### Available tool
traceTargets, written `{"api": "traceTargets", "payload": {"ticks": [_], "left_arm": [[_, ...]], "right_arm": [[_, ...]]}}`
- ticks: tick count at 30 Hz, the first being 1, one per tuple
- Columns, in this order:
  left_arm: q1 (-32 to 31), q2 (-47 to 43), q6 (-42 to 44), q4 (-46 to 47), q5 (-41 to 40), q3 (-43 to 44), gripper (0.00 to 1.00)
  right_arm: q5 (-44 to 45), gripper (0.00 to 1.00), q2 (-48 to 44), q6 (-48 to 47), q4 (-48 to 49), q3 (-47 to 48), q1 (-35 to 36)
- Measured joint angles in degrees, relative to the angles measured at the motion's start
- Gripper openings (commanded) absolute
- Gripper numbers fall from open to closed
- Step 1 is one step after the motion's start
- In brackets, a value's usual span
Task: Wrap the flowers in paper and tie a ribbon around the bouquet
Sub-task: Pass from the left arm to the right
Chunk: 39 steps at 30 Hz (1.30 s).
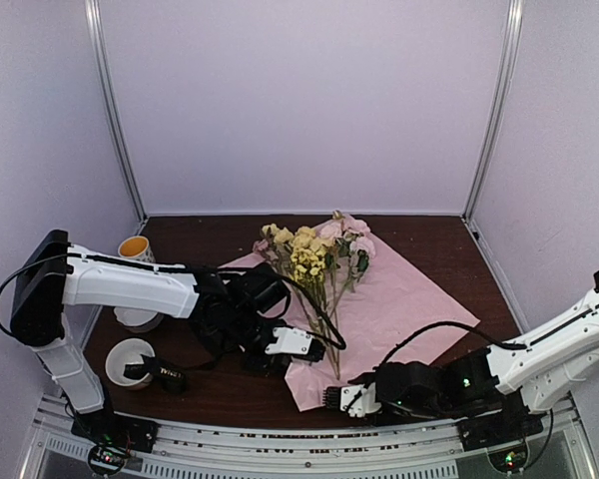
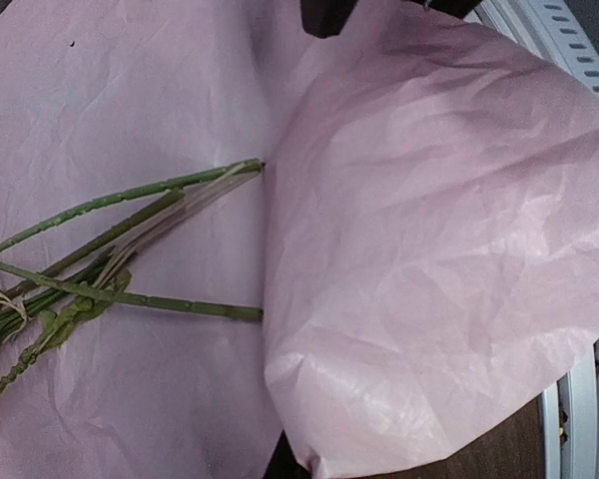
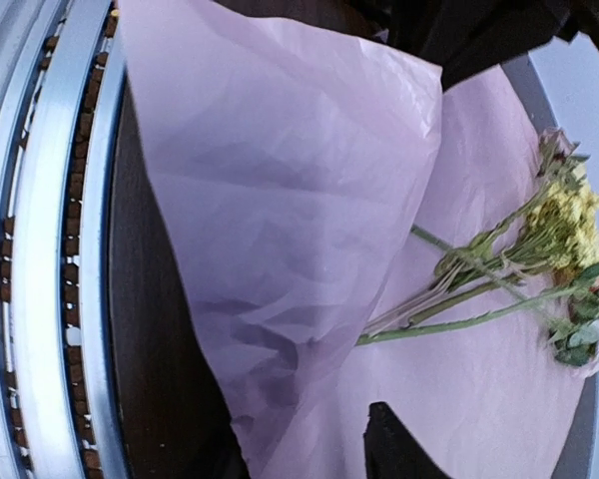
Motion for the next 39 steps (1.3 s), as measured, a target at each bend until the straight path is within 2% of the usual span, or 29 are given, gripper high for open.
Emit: {"api": "traceTargets", "payload": {"ticks": [1,2,5,6,8,10,13,18,23,24,28,34,39], "left_arm": [[0.0,0.0,-0.1,0.0,0.0,0.0,0.0],[0.1,0.0,-0.2,0.0,0.1,0.0,0.0],[0.2,0.0,-0.2,0.0,0.5,0.0,0.0],[0.3,0.0,-0.2,-0.1,0.6,0.0,0.05],[0.3,0.0,-0.4,-0.2,0.6,0.0,0.26],[0.3,-0.1,-0.9,-0.9,0.5,0.0,0.41],[0.6,-0.6,-1.4,-3.7,0.8,0.7,0.48],[4.2,-5.0,-1.4,-10.0,7.6,3.0,0.46],[6.6,-7.8,-3.7,-8.6,12.1,4.7,0.3],[6.5,-6.9,-4.7,-7.8,12.0,5.2,0.29],[5.9,1.4,-7.7,-5.7,11.3,8.8,0.37],[4.2,13.0,-7.6,-9.1,8.2,11.3,0.37],[3.5,17.0,-6.5,-12.7,5.2,14.2,0.35]], "right_arm": [[0.9,0.03,0.0,0.0,1.3,-0.5,0.1],[1.4,0.0,0.0,-0.7,1.9,-0.8,0.2],[2.5,0.0,0.0,-1.6,2.6,-1.2,0.4],[2.7,0.0,0.0,-2.1,2.5,-1.2,0.4],[2.8,0.0,-0.1,-2.7,2.3,-1.2,0.4],[2.8,0.0,-0.3,-3.5,1.9,-1.2,0.4],[2.8,0.0,-0.9,-4.0,1.0,-1.2,0.8],[3.3,0.0,-0.7,-5.3,-0.9,-1.2,2.9],[3.5,0.0,0.9,-6.3,-2.9,-1.1,4.6],[3.6,0.0,0.9,-6.4,-3.3,-1.1,4.8],[3.6,0.0,0.9,-6.8,-4.8,-0.4,4.9],[2.7,0.0,0.8,-7.6,-7.5,-0.1,5.2],[1.5,0.0,-1.4,-8.8,-9.2,-0.1,5.1]]}}
